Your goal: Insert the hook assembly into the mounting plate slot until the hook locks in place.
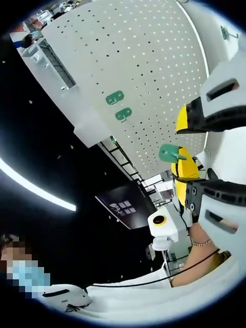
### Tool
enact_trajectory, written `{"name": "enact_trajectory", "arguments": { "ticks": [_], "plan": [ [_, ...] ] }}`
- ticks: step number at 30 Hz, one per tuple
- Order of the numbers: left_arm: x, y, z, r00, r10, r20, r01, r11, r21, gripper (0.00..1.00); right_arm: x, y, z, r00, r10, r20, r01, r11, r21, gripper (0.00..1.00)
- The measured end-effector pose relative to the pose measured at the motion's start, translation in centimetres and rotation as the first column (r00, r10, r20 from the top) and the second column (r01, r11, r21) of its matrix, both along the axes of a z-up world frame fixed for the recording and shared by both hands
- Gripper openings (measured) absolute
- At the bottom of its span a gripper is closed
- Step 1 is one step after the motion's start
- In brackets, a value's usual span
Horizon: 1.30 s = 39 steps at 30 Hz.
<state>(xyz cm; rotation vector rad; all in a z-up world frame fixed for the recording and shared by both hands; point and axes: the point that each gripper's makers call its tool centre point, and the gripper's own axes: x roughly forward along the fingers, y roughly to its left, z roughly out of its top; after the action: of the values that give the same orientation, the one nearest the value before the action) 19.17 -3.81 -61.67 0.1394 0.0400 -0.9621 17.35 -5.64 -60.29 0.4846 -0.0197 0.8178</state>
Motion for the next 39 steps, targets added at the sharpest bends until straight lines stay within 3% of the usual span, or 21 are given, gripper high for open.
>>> {"name": "enact_trajectory", "arguments": {
  "ticks": [16,39],
  "plan": [
    [-0.2,0.4,0.2,1.000,0.010,0.002,-0.010,1.000,-0.004,0.03,0.6,1.4,0.1,0.999,0.028,-0.017,-0.027,0.999,0.023,0.21],
    [-0.1,1.0,0.4,0.999,0.041,0.005,-0.041,0.999,-0.017,0.03,1.3,2.5,0.2,1.000,0.023,-0.017,-0.023,1.000,-0.001,0.07]
  ]
}}
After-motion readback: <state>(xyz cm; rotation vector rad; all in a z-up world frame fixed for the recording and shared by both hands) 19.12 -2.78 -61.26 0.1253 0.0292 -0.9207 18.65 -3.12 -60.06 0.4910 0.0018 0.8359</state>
